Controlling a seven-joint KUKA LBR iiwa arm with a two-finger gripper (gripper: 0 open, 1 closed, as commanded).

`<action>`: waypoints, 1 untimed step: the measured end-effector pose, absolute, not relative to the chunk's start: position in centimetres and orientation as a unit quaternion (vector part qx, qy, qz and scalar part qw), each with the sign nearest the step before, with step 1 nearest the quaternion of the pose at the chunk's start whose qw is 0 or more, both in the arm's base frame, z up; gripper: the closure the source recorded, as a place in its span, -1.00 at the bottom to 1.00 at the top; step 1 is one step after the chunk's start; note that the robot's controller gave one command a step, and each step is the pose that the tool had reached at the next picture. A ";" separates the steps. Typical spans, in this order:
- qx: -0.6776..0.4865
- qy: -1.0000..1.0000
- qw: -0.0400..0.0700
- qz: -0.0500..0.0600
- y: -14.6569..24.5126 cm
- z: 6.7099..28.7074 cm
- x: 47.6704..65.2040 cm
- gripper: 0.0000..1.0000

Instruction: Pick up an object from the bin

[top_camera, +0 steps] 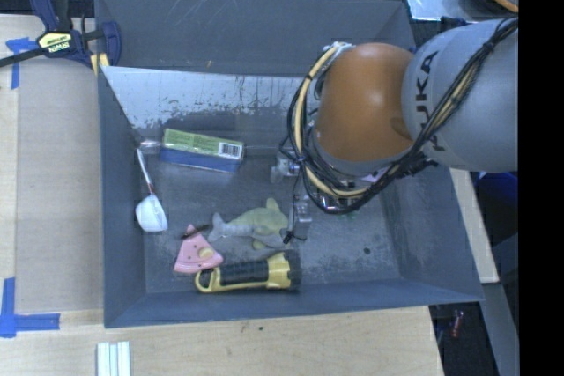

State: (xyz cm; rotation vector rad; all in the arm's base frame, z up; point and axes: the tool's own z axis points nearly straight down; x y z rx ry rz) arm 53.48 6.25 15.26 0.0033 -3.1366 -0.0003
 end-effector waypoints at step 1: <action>0.000 -1.000 -0.001 0.000 6.2 15.7 53.7 -1.00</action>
Offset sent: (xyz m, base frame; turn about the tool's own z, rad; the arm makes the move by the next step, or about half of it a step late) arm 0.0093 0.0358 -0.0826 -0.2045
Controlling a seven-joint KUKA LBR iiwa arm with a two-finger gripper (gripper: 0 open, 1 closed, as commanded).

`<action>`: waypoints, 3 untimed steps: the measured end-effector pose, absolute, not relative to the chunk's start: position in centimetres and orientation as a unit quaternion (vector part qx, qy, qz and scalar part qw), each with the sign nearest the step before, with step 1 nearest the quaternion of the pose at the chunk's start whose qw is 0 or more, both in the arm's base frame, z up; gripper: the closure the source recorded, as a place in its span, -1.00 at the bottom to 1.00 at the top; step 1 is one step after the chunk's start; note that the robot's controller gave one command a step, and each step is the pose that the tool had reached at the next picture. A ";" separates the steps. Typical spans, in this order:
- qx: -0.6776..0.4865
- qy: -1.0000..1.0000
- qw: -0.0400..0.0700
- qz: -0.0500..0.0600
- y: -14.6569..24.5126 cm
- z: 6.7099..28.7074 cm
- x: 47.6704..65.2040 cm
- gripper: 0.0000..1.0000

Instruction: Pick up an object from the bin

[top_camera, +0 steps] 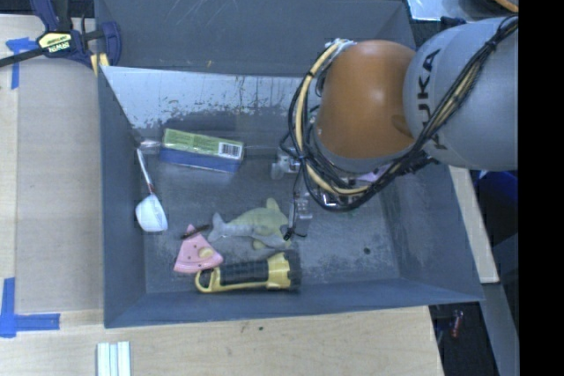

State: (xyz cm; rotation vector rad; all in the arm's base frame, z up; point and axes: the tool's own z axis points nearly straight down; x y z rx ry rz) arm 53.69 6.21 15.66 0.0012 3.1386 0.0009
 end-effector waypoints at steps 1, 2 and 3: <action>-0.103 0.995 0.002 0.001 9.9 7.0 54.5 -1.00; -0.102 0.995 0.006 0.000 10.9 14.5 55.2 -1.00; -0.101 0.995 0.002 0.001 9.8 7.4 54.5 -1.00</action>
Offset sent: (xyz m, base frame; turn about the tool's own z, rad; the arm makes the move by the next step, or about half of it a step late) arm 0.0136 0.0469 -0.0126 -0.2044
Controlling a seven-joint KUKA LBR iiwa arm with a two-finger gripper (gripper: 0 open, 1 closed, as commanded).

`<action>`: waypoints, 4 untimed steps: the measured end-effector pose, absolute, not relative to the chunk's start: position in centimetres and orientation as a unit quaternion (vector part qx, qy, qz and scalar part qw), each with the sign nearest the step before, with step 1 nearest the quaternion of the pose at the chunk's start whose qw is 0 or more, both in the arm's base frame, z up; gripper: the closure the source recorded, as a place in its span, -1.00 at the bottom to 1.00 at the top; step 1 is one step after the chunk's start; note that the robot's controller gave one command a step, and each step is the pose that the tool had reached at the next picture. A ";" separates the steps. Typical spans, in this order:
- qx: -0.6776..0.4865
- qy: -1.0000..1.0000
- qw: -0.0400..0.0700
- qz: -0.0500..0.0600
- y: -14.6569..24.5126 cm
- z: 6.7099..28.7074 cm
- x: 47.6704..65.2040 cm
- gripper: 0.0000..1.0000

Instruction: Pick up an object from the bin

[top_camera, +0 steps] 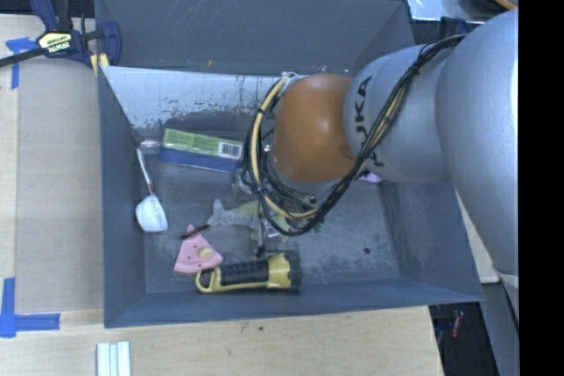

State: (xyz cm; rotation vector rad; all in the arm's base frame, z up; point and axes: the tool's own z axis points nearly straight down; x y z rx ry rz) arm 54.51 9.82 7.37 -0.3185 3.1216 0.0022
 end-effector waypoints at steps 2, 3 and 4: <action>-0.111 0.994 0.007 0.001 10.1 7.4 54.7 1.00; -0.105 0.994 0.006 0.001 9.9 7.5 54.7 1.00; -0.105 0.994 0.004 0.001 9.9 8.1 54.6 1.00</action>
Offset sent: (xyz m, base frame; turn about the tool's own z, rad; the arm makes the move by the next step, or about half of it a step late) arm 0.0002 0.0003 0.0000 -0.0051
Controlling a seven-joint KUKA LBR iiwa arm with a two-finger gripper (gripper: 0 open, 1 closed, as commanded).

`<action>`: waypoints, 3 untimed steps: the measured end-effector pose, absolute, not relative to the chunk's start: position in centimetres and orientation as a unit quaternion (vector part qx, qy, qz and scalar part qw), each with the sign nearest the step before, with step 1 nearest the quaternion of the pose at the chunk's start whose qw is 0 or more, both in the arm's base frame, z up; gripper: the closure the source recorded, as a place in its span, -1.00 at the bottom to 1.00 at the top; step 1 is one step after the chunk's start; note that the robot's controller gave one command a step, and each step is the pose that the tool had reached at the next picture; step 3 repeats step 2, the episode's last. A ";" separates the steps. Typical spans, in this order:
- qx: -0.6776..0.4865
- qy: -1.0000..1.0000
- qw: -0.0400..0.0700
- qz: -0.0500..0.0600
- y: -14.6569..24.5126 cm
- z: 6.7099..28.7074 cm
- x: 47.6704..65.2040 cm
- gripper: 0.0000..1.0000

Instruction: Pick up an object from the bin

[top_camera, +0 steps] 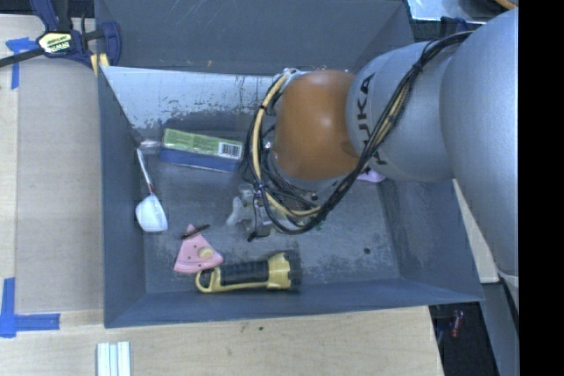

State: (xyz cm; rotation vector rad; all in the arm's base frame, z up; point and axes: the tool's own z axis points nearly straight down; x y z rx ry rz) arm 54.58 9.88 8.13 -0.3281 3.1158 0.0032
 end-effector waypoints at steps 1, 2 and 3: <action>-0.105 0.994 0.000 0.001 9.8 10.6 54.4 1.00; -0.105 0.995 0.003 0.001 9.9 15.2 54.5 1.00; -0.105 0.995 0.003 0.001 9.9 15.2 54.5 1.00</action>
Offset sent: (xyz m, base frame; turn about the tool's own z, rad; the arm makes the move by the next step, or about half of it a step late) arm -0.0008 0.0000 0.0951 0.0003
